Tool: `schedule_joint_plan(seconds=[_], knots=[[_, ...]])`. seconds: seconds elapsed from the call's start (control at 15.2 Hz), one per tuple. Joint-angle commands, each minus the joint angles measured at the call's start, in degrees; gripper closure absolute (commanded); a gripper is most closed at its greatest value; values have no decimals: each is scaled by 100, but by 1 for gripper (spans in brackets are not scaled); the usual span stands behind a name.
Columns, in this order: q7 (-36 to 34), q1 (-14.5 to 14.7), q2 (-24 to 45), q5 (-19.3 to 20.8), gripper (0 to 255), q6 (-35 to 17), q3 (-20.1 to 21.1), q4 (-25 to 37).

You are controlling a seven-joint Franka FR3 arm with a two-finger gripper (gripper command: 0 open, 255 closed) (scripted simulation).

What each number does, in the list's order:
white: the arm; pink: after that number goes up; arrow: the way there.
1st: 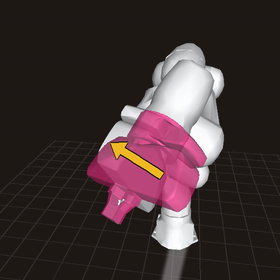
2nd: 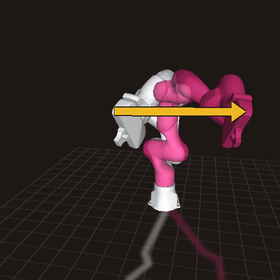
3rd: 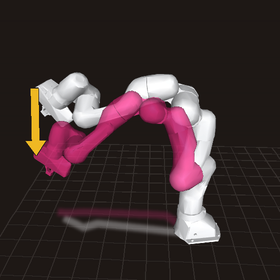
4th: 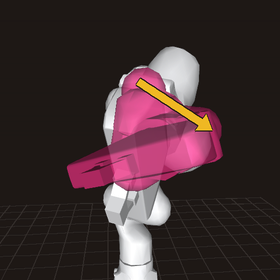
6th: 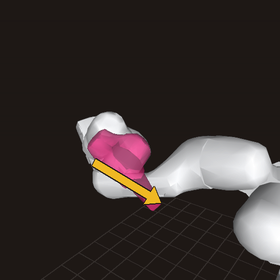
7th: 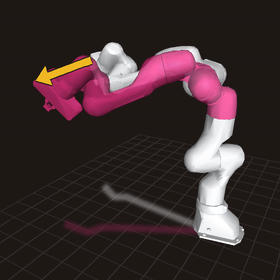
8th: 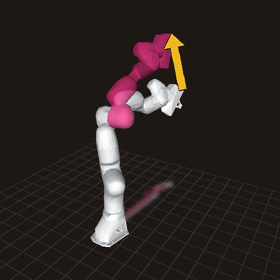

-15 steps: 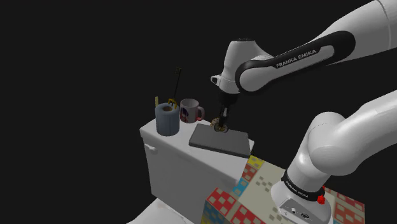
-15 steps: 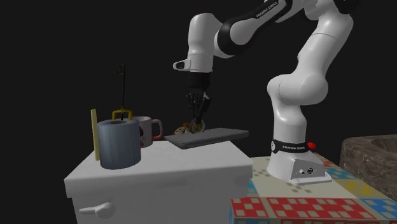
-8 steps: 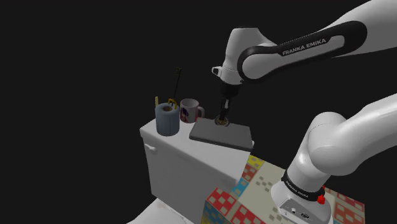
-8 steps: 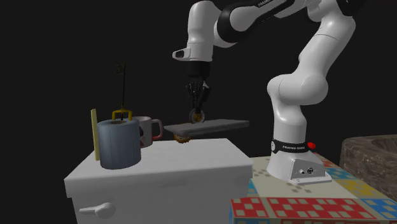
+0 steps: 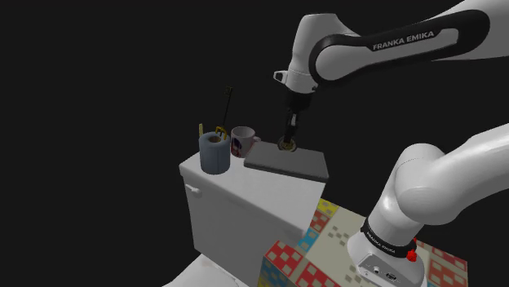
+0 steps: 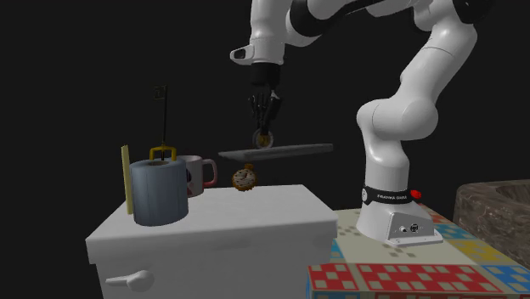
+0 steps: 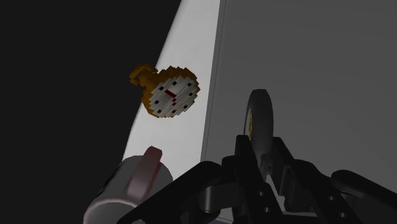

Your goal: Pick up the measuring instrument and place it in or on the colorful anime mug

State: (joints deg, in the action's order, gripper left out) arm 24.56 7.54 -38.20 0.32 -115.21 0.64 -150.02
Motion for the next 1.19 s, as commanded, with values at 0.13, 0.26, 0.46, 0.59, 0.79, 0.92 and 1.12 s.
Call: schedule_joint_plan(seconds=[0.13, 0.26, 0.46, 0.59, 0.79, 0.92, 1.12], knots=[[-10, 7, -66, -7, 255, 342, 9, 279], [-8, 7, -86, -7, 255, 504, 8, 420], [-6, 6, -105, -7, 255, 742, 7, 639], [-4, 6, -112, -7, 255, 871, 7, 762], [136, -56, 594, 57, 255, 720, -111, 1318], [227, -89, 1051, 83, 255, 660, -183, 1716], [362, -128, 1723, 99, 255, 627, -285, 2358]])
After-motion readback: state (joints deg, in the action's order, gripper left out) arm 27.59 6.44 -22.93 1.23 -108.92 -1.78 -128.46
